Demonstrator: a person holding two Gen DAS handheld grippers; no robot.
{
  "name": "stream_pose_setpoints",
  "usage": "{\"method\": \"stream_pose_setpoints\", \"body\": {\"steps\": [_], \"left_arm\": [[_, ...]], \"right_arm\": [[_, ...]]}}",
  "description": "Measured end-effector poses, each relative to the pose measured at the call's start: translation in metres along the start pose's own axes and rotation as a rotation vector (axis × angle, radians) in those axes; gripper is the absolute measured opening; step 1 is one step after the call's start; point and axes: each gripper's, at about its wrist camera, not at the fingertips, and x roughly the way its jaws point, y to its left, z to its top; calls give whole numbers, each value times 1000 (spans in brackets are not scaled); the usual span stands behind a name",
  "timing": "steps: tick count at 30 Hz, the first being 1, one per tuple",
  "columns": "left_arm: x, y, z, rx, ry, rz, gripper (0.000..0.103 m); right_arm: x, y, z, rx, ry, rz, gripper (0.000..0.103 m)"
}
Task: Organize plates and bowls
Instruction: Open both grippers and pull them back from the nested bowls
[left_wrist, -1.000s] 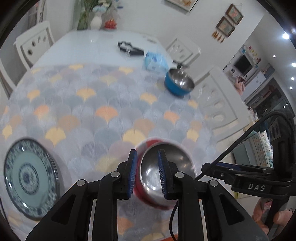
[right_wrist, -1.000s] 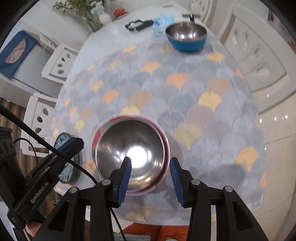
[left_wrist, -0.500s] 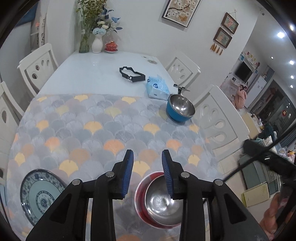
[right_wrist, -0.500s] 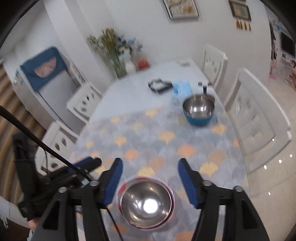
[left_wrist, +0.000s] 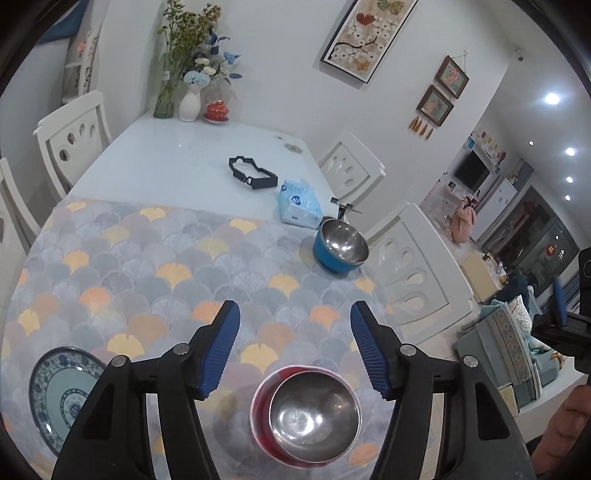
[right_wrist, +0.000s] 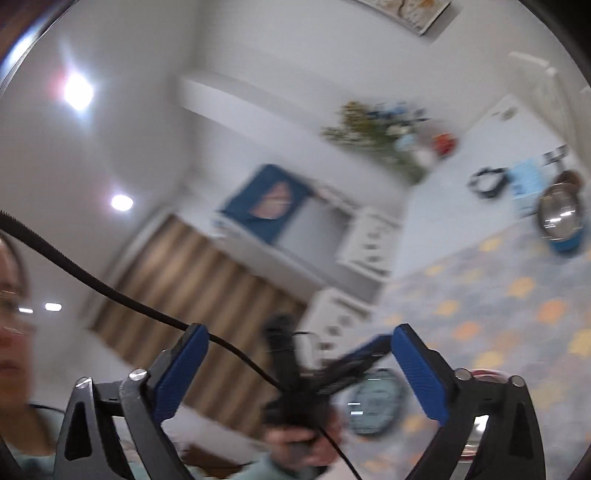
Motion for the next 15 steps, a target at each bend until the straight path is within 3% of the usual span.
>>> {"method": "stream_pose_setpoints", "body": {"steps": [3, 5, 8, 10, 12, 13, 14, 15], "left_arm": [[1, -1, 2, 1, -1, -4, 61], [1, 0, 2, -3, 1, -7, 61], [1, 2, 3, -18, 3, -14, 61], [0, 3, 5, -15, -3, -6, 61], [-2, 3, 8, -3, -12, 12, 61], [-3, 3, 10, 6, -19, 26, 61], [-4, 3, 13, 16, -28, 43, 61], [-5, 3, 15, 23, -35, 54, 61]], "right_arm": [[-1, 4, 2, 24, -2, 101, 103], [0, 3, 3, 31, -1, 120, 103], [1, 4, 6, 20, 1, 74, 103], [-4, 6, 7, -7, -5, -17, 103], [0, 14, 9, -83, -18, -263, 103], [6, 21, 10, -155, -28, -449, 103], [11, 25, 11, -196, -35, -576, 103], [20, 29, 11, -264, -42, -776, 103]]}}
